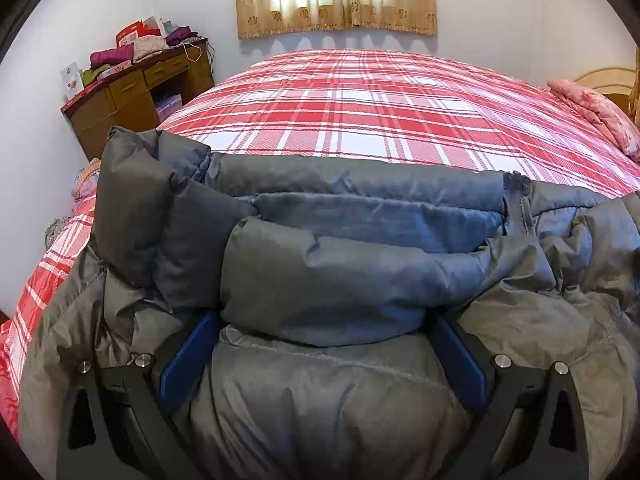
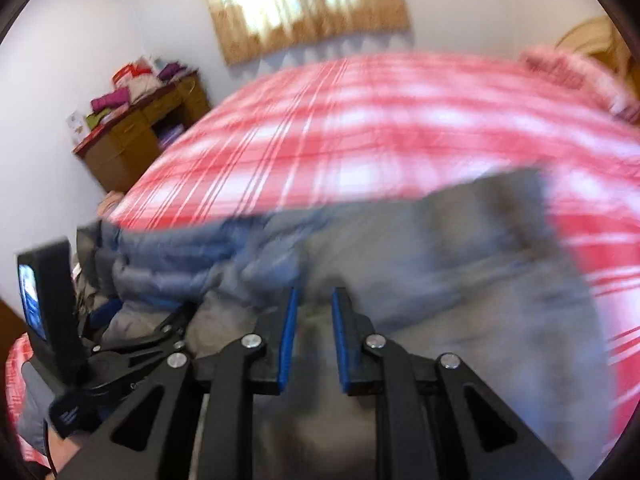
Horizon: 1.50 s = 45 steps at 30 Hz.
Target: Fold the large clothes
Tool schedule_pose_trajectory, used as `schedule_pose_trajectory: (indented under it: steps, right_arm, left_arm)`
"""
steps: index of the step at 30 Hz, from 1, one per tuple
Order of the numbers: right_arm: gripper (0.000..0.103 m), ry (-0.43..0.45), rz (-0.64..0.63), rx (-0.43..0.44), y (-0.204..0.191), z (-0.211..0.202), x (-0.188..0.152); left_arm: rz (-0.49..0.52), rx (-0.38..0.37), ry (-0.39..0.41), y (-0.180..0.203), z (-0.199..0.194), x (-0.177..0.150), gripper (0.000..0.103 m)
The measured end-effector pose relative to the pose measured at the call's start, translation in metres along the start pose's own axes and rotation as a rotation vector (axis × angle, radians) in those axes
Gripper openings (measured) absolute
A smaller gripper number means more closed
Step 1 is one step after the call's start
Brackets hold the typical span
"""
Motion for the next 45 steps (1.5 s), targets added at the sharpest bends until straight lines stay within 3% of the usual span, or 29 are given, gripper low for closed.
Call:
schedule_pose_trajectory:
  steps: [3,5,11,16,21,23,25,28,31,34,37,40,45]
  right_arm:
    - [0.02,0.021,0.005,-0.126,0.027,-0.008,-0.001]
    - [0.022,-0.018,0.004,-0.175,0.044,0.005,-0.01]
    - [0.02,-0.016,0.023,-0.144,0.054,0.03,-0.031]
    - [0.016,-0.029,0.149,-0.024,0.078,0.033,-0.034]
    - [0.019,-0.069,0.071,-0.08,0.064,0.031,-0.028]
    - [0.019,-0.092,0.034,-0.096,0.06,0.024,-0.024]
    - [0.019,-0.041,0.001,-0.113,0.052,0.001,-0.024]
    - [0.019,0.057,-0.046,-0.056,0.024,-0.04,-0.029]
    - [0.019,0.074,-0.065,0.029,-0.013,-0.058,-0.041]
    - [0.019,0.038,-0.077,0.096,-0.046,-0.051,-0.054]
    - [0.019,-0.001,-0.107,0.091,-0.066,-0.03,-0.069]
    - [0.018,-0.049,-0.108,0.066,-0.066,-0.005,-0.084]
    - [0.013,-0.034,-0.105,0.05,-0.058,0.008,-0.095]
  left_arm:
    - [0.0,0.0,0.001,0.0,0.0,0.0,0.102]
    - [0.001,0.0,0.004,0.002,0.0,-0.001,0.102]
    - [-0.007,-0.015,0.01,0.0,0.0,-0.001,0.102]
    - [-0.011,-0.025,0.002,0.0,0.001,0.0,0.102]
    - [0.002,-0.114,-0.042,-0.012,-0.018,0.002,0.102]
    - [0.006,-0.095,-0.011,-0.02,-0.04,0.0,0.102]
    - [0.025,-0.079,0.018,-0.03,-0.064,-0.005,0.102]
    - [0.022,-0.067,0.053,-0.047,-0.087,-0.014,0.102]
    - [-0.016,-0.05,0.06,-0.06,-0.094,-0.021,0.102]
    - [-0.003,-0.026,0.04,-0.058,-0.086,-0.032,0.102]
    - [0.034,0.008,0.027,-0.053,-0.075,-0.041,0.102]
    - [0.037,0.005,0.044,-0.056,-0.07,-0.048,0.102]
    - [0.003,-0.027,0.043,-0.063,-0.07,-0.051,0.102]
Point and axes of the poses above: each gripper's, at about its wrist camera, not at the fingertips, and z roughly the way its jaws point, y to its right, x to its top, the point moved 1 cm from there along z, roughly the way its jaws point, and after that the axes turned 1 degree about -x, right-handed, at the moved point
